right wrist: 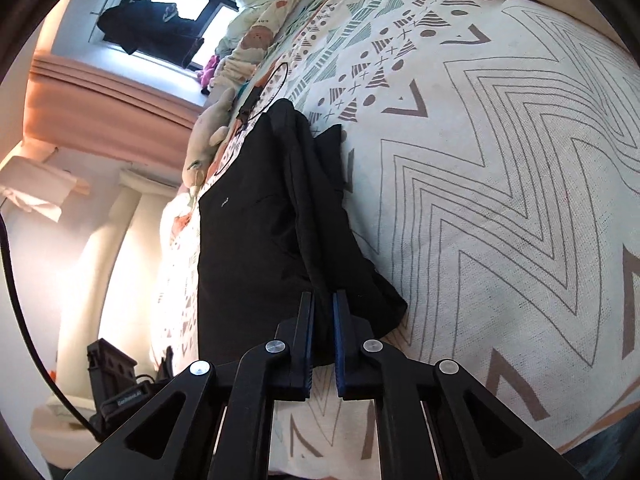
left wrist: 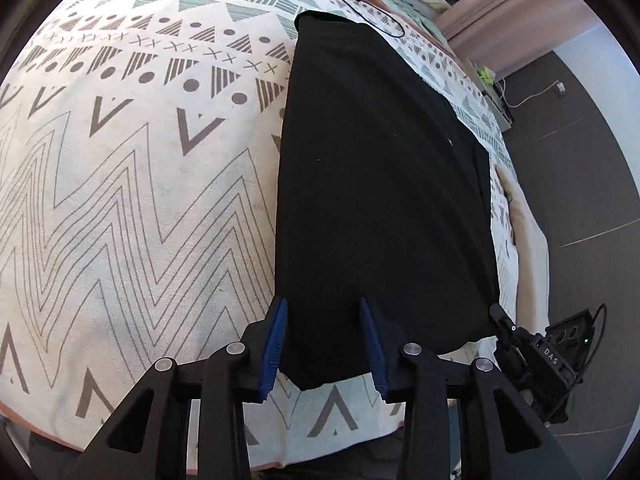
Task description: Fold large clothes
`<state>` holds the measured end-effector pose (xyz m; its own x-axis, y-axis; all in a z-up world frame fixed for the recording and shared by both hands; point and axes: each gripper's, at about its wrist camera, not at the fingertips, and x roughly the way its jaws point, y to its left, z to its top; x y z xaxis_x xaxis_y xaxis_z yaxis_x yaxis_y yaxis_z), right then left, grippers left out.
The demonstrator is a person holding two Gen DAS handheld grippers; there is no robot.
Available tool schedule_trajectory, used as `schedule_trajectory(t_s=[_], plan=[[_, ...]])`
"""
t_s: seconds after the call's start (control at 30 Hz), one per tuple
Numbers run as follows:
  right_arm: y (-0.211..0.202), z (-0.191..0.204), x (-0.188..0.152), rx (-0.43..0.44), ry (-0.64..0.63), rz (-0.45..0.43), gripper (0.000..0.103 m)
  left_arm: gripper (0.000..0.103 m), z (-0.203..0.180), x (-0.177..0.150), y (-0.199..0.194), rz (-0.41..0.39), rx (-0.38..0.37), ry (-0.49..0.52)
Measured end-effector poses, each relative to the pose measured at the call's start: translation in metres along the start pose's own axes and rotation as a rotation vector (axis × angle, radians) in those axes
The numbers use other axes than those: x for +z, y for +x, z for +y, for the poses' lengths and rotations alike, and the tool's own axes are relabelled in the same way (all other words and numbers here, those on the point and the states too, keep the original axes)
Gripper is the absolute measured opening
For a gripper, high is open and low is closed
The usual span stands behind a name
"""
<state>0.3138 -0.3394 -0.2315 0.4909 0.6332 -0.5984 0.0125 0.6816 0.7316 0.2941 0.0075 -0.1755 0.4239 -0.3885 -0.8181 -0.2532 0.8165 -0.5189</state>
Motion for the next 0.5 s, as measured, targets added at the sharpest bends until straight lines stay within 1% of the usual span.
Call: schedule_trajectory(t_s=[0.1,0.23,0.37,0.4,0.47,0.5], plan=[[-0.001,-0.003,0.004,-0.006,0.010,-0.012,0.007,0.039,0.000,0.003,0.002,0.004,-0.012,-0.006],[-0.010,0.004,0.009,0.002,0.001,-0.026,0.007,0.039,-0.006,0.006,0.004,0.005,-0.001,0.009],[-0.002,-0.010,0.007,-0.008,0.040,0.000,0.008,0.039,-0.005,0.007,0.010,0.007,-0.002,0.004],[0.001,-0.013,0.007,-0.018,0.042,0.010,0.010,0.039,-0.005,0.007,0.010,0.008,0.002,0.004],[-0.001,-0.005,0.006,-0.058,-0.022,0.011,0.019,0.039,-0.005,0.008,0.011,0.005,0.012,0.006],[-0.003,0.000,0.006,-0.085,-0.053,0.010,0.033,0.039,-0.004,0.008,0.012,0.003,0.012,0.007]])
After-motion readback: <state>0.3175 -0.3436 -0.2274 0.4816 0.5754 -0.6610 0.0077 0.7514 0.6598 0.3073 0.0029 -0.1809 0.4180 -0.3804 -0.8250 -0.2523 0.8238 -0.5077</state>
